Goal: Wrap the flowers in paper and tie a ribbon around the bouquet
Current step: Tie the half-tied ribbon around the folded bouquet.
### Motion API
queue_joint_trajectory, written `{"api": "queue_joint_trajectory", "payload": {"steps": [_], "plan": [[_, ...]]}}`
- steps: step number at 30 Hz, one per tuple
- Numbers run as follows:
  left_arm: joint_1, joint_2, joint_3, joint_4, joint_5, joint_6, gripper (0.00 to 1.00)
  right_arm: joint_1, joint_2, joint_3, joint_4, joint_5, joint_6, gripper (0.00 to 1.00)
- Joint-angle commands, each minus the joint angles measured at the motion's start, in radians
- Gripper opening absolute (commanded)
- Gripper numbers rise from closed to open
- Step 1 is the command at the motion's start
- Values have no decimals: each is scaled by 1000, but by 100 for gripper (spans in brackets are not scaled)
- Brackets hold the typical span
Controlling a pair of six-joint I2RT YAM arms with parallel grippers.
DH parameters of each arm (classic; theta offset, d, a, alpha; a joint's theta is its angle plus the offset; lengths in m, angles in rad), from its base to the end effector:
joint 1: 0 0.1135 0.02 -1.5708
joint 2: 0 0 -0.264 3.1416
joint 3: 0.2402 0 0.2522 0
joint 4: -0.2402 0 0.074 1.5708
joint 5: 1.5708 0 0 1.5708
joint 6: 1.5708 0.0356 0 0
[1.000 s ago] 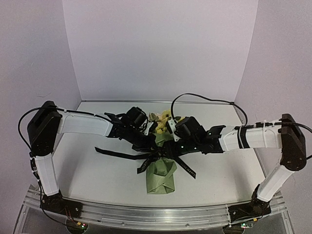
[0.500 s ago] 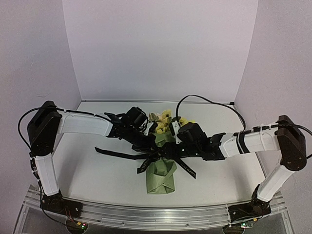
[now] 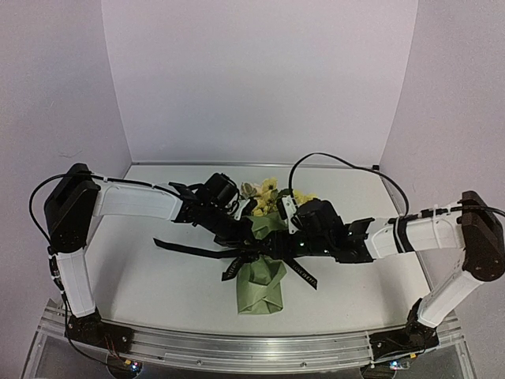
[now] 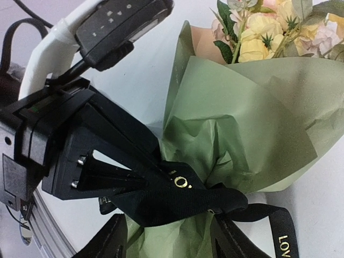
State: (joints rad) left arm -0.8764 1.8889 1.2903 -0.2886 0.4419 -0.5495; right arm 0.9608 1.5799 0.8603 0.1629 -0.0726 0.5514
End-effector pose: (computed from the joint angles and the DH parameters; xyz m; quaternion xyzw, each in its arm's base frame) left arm 0.2480 -0.3216 0.1935 0.2221 0.8950 -0.3701 0.1123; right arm 0.1922 0.2795 0.2033 -0.1948 0.8518 0.3560 0.3313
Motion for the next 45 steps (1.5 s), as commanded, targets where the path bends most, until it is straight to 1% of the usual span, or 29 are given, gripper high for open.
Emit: {"api": "queue_joint_trajectory", "payload": {"steps": [1, 4, 6, 10, 14, 22, 24, 27, 28, 32, 37, 45], "plan": [[1, -41, 36, -1, 39, 25, 0, 6, 16, 58, 2, -42, -57, 55], [2, -39, 38, -3, 44, 28, 0, 6, 31, 90, -46, -64, -49, 56], [2, -38, 39, 0, 46, 29, 0, 6, 47, 105, -58, -75, -29, 53], [2, -37, 39, 2, 48, 29, 0, 6, 62, 108, -72, -59, -22, 51], [2, -38, 38, 2, 51, 29, 0, 6, 74, 127, -136, -42, -31, 50], [4, -36, 40, 2, 54, 30, 0, 7, 107, 160, -136, -57, -24, 43], [3, -37, 40, 0, 53, 32, 0, 6, 110, 167, -132, -63, -29, 35], [7, -41, 37, -3, 51, 34, 0, 6, 109, 175, -128, -72, -34, 16], [9, -44, 37, -5, 51, 34, 0, 6, 105, 173, -128, -69, -36, 12], [13, -48, 44, -23, 51, 43, 0, -10, 67, 140, -134, -42, -34, 1], [13, -43, 77, -73, 50, 76, 0, -76, 26, 112, -188, -67, 3, 0], [16, -21, 140, -140, 46, 103, 0, -154, -4, 86, -217, -128, 39, 0]]}}
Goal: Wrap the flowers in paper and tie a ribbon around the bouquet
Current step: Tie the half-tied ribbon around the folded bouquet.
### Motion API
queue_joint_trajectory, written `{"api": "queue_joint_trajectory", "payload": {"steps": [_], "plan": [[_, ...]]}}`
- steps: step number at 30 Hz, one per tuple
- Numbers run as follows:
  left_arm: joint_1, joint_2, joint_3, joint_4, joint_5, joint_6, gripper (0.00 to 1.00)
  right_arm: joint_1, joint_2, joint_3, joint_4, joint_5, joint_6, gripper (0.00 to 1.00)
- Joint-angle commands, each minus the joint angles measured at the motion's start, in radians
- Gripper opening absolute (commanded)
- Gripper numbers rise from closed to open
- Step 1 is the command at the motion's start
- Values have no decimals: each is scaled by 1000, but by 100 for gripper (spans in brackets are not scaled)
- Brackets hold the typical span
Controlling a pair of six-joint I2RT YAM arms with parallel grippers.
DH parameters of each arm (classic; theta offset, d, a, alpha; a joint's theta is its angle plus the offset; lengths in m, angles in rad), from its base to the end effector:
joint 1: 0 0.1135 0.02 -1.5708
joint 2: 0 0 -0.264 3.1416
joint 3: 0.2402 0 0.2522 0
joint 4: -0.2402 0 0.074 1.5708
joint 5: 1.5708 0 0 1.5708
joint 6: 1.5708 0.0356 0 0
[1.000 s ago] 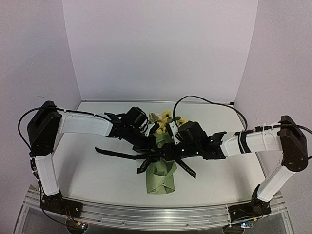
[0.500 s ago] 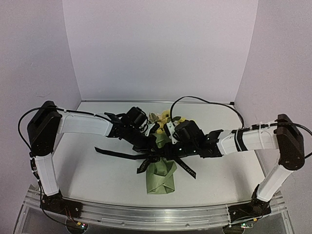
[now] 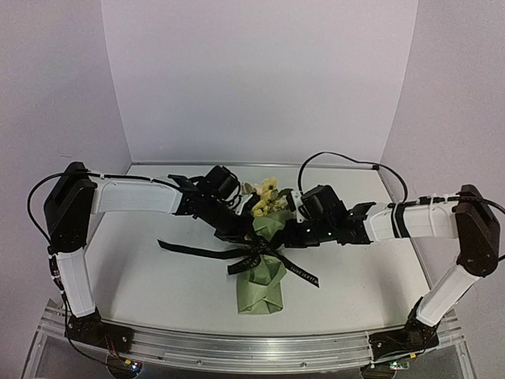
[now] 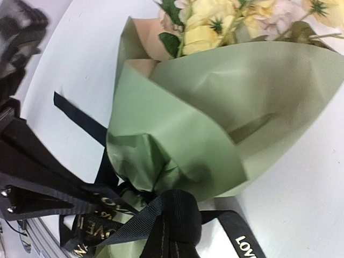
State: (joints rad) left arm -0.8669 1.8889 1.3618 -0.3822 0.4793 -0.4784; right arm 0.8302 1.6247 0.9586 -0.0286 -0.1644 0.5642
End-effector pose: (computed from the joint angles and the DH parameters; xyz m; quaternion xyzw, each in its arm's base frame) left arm 0.2524 -0.3227 0.2096 0.2530 0.8866 -0.3722 0.1069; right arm 0.2303 0.2606 0.2031 -0.1542 0.8899 0.3284 0.2764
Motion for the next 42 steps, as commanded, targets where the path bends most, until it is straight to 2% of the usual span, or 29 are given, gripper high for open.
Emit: {"api": "queue_joint_trajectory", "payload": {"steps": [1, 7, 20, 27, 34, 38, 42], "plan": [[7, -20, 75, -55, 7, 31, 0, -38, -48, -11, -34, -50, 30, 0], [14, -17, 72, -78, -5, 14, 0, -110, -19, 25, -100, -137, 8, 0], [22, -28, 3, -55, -44, -29, 0, -142, 65, 137, -230, -193, -61, 0], [22, -79, -103, 30, -130, -105, 0, -135, 43, 151, -301, -244, -60, 0], [5, -125, -206, 151, -149, -180, 0, -108, 29, 169, -391, -256, -125, 0], [-10, -110, -203, 163, -147, -180, 0, -100, 11, 174, -410, -258, -132, 7], [-11, -100, -192, 160, -146, -176, 0, -87, -25, 179, -430, -251, -146, 21]]}}
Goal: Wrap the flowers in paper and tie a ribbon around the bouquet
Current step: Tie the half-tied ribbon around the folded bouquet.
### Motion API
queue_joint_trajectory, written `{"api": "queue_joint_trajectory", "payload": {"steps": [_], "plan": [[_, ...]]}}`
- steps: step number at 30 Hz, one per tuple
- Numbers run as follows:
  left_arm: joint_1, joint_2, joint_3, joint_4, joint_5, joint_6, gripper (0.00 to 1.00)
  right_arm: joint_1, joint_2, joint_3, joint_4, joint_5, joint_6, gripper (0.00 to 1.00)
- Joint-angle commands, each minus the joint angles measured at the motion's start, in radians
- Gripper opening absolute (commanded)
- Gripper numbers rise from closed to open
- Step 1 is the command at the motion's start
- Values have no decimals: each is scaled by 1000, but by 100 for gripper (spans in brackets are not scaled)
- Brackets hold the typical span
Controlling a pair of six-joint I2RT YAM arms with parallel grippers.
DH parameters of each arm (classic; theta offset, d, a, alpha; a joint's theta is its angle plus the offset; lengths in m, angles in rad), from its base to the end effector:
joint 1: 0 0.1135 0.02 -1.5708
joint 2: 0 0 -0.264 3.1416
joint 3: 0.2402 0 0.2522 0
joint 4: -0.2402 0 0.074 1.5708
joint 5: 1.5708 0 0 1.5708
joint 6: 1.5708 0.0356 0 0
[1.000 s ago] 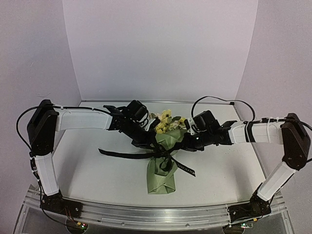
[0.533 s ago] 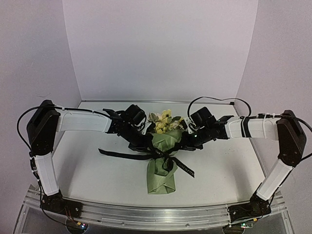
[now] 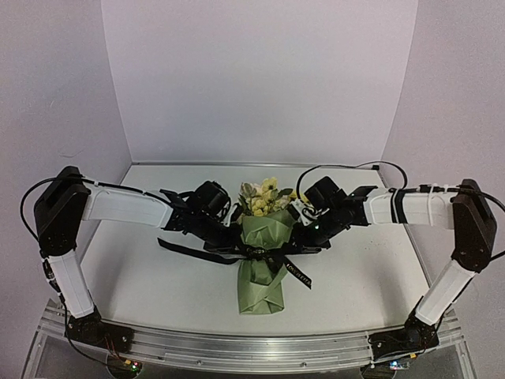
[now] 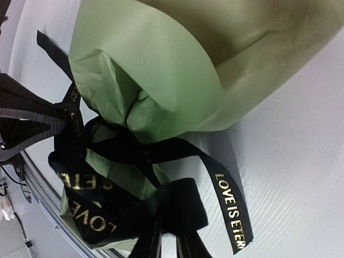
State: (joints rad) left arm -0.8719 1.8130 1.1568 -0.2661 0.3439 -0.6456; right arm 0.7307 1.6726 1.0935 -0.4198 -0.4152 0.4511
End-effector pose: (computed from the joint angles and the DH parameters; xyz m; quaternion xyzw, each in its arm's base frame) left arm 0.2346 -0.2978 0.1822 0.1596 0.9218 -0.3337 0.1162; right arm 0.2454 0.2392 0.2027 -0.1884 0.9215 0.3180 0.1191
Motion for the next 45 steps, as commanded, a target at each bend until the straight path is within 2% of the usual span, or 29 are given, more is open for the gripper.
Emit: {"api": "queue_joint_trajectory", "payload": {"steps": [1, 5, 10, 14, 21, 32, 42, 45], "plan": [[-6, -25, 16, 43, -14, -6, 0, 15, -79, 44, -42, -3, -39, 25], [-6, -25, 27, 34, -20, -4, 0, 24, -111, 29, -51, -3, -63, 37], [-6, -25, 32, 28, -30, -3, 0, 35, -150, -14, -48, -12, -84, 41], [-5, -21, 36, 27, -25, -3, 0, 61, -187, -81, -6, -17, -122, 40], [-3, -17, 41, 19, -20, 3, 0, 145, -230, -225, 131, 17, -322, 41], [-1, -13, 60, 12, -18, 10, 0, 165, -124, -292, 444, 117, -450, 40], [3, -9, 70, 7, -12, 18, 0, 172, -52, -242, 456, 113, -477, 38], [4, -10, 70, 4, -11, 20, 0, 174, -45, -235, 456, 126, -472, 35]]}}
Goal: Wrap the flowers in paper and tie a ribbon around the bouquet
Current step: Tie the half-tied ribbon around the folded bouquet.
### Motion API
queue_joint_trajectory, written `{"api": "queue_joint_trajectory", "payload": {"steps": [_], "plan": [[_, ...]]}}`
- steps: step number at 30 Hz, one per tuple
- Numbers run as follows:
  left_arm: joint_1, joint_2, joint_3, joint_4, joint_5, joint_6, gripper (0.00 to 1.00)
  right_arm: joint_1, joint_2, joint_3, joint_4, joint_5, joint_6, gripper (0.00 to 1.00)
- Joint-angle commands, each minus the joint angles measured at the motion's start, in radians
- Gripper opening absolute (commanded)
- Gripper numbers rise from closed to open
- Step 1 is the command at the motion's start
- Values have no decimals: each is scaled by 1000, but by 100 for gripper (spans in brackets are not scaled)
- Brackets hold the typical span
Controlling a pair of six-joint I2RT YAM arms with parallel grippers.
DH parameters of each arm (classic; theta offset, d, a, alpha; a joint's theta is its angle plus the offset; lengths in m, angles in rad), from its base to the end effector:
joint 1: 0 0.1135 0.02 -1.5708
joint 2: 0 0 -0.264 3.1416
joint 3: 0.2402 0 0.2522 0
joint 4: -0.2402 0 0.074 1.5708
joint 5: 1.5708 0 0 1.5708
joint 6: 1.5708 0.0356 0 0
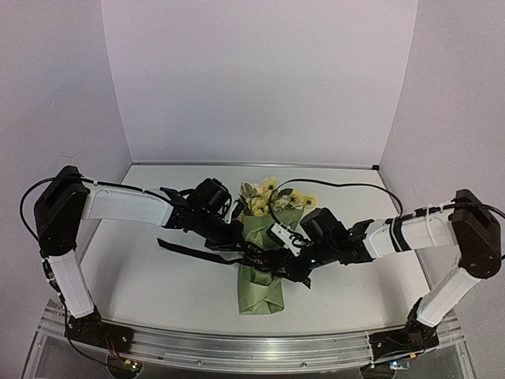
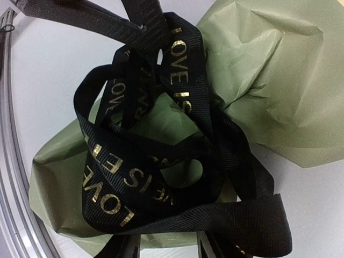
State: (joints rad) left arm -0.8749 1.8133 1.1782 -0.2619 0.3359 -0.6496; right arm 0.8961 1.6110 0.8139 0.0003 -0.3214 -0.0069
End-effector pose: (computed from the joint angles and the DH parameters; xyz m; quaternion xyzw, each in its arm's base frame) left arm 0.2367 -0.3017 0.1887 0.1595 0.9184 -0.3392 0.1268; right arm 0.1911 0.2569 0.1669 -0.4532 0.7962 0.2940 0.2726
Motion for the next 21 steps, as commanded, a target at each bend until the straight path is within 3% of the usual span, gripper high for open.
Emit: {"api": "queue_joint_trajectory", "payload": {"steps": [1, 12, 21], "plan": [[7, -11, 48, 0, -4, 24, 0, 8, 19, 49, 36, 34, -10, 33], [16, -33, 30, 7, -14, 24, 0, 8, 18, 71, 38, 71, 35, 3], [30, -62, 1, 22, -46, 20, 0, 8, -36, 110, -119, 109, 44, 0]]}}
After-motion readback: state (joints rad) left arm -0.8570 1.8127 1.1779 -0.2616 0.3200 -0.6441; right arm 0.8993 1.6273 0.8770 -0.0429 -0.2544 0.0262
